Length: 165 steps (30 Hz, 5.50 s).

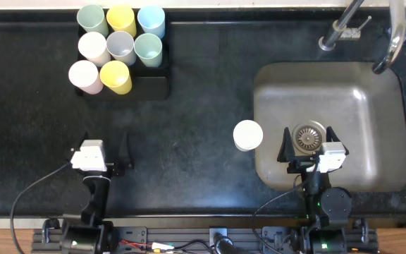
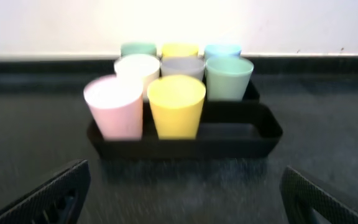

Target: Store Cups

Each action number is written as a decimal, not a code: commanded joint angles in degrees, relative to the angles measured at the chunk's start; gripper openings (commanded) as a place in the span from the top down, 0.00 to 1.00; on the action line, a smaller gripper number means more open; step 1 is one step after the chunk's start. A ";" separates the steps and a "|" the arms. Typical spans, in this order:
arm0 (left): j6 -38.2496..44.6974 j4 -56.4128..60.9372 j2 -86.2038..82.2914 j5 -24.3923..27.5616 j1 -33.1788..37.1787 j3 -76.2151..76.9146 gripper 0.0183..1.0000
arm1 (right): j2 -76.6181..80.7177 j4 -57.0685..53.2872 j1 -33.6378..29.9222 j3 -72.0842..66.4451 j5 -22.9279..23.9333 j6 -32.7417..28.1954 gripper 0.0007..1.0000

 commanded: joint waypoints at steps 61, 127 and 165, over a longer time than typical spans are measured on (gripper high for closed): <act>8.04 -0.02 -1.70 1.25 -0.09 -0.26 0.00 | 23.91 -35.54 -0.02 39.12 -0.31 -0.15 0.00; 8.04 -0.02 -1.70 1.25 -0.09 -0.26 0.00 | 96.83 -78.62 19.96 107.10 -4.31 -16.57 0.96; 8.04 -0.02 -1.70 1.25 -0.09 -0.26 0.00 | 144.21 -78.77 37.57 159.40 -1.36 -15.23 0.96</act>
